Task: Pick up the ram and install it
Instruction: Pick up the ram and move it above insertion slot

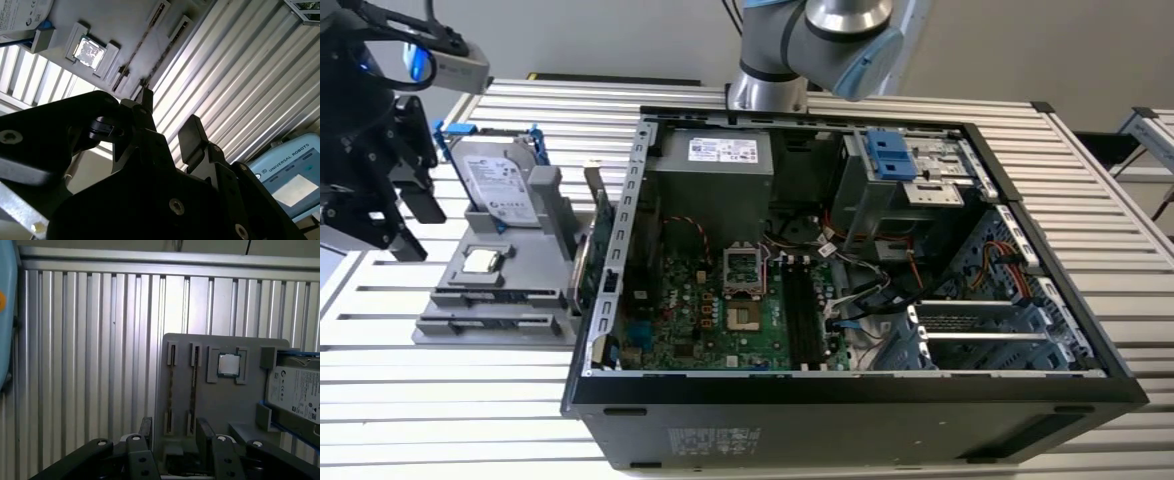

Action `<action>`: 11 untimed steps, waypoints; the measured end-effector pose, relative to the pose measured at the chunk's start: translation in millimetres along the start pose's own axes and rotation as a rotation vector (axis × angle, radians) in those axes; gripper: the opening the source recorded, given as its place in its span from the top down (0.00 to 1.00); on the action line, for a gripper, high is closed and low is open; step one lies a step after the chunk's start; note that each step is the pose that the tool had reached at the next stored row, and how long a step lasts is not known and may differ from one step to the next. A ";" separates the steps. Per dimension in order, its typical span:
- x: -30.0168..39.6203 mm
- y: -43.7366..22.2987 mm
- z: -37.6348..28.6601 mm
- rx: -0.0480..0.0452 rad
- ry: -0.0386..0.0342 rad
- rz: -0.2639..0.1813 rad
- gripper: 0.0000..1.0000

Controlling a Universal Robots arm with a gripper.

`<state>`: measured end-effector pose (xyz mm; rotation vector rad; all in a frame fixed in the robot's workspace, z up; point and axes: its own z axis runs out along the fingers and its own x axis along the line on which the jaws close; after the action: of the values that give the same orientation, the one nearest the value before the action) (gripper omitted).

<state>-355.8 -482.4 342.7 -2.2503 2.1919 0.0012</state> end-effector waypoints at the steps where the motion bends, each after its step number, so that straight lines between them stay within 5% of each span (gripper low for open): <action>1: 0.0 0.0 0.8 0.0000 0.0002 0.000 0.00; 11: 0.0 0.0 6.4 -0.0001 0.0009 0.000 0.00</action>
<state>-355.8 -482.4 336.3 -2.2508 2.1923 0.0003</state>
